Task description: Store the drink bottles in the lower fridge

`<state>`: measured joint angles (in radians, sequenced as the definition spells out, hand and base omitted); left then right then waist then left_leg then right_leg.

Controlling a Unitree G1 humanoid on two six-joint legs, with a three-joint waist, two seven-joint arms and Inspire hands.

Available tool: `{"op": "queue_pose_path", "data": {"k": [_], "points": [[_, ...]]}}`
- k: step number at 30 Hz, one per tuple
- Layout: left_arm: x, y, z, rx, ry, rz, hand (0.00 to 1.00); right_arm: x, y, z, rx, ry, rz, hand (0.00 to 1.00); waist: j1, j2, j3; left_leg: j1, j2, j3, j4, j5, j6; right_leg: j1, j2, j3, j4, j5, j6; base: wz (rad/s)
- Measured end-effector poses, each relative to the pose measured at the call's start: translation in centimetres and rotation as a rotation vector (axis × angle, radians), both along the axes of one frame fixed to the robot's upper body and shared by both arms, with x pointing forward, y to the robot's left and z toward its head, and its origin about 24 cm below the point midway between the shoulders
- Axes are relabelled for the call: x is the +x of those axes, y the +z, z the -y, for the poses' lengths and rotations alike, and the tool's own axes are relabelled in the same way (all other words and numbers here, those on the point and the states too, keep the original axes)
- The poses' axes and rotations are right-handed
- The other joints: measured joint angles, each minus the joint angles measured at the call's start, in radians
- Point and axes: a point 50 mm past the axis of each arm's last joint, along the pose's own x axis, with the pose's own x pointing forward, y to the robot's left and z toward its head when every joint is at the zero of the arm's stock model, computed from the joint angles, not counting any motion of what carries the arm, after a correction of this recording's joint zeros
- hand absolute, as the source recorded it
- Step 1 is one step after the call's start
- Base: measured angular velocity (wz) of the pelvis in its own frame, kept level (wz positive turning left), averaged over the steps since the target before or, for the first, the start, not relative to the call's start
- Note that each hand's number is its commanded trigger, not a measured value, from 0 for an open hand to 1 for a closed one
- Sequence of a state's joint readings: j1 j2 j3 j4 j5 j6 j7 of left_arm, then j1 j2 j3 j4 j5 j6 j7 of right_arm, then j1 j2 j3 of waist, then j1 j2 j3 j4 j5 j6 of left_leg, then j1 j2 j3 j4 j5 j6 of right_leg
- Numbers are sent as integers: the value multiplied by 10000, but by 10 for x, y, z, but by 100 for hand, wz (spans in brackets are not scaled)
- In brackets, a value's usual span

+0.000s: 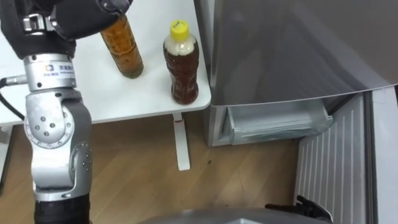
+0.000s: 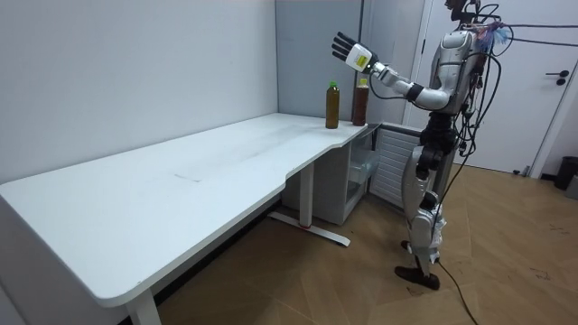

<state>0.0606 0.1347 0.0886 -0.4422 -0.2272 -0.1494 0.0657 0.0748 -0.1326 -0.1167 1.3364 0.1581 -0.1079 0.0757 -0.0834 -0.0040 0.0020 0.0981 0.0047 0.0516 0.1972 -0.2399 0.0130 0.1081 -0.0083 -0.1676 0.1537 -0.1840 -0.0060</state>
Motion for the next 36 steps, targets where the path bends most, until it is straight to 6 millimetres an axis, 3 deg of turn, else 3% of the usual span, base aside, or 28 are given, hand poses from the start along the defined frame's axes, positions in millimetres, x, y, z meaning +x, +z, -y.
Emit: {"op": "queue_pose_path", "data": {"k": [10, 36], "points": [[2, -3, 13, 444, -1257, -251, 0, -1, -1, -1, 123, -335, -137, 0, -21, 25, 45, 112, 24, -1, 4, 0, 0, 119, 28, 13, -11, 10, -12, 0], [4, -10, 16, 374, -2227, -726, 0, 0, -1, 0, 128, -210, -299, 0, 57, 8, 89, 180, 40, -2, -30, 0, 0, 133, 60, 148, -23, 17, -27, 0]]}}
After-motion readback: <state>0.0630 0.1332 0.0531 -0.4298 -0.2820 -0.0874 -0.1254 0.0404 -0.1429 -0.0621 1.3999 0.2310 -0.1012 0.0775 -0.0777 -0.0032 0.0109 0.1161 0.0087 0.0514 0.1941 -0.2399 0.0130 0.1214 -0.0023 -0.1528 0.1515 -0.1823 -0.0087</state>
